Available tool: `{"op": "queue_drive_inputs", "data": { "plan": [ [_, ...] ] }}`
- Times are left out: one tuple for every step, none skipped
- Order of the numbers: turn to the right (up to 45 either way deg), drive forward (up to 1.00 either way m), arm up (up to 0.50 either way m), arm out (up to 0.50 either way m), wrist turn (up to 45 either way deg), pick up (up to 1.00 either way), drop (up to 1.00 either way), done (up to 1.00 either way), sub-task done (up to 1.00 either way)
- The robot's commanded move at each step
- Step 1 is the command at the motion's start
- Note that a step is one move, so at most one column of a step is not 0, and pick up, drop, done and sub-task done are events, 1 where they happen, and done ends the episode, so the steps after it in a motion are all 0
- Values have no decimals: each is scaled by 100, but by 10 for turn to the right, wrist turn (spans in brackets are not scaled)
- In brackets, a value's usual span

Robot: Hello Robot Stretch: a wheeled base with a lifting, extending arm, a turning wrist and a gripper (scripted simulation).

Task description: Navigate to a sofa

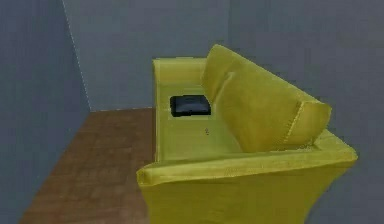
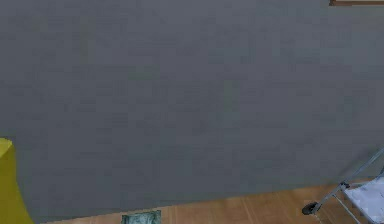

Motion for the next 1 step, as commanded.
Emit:
{"op": "queue_drive_inputs", "data": {
  "plan": [
    [0,0,0,0,0,0,0,100,0]
  ]
}}
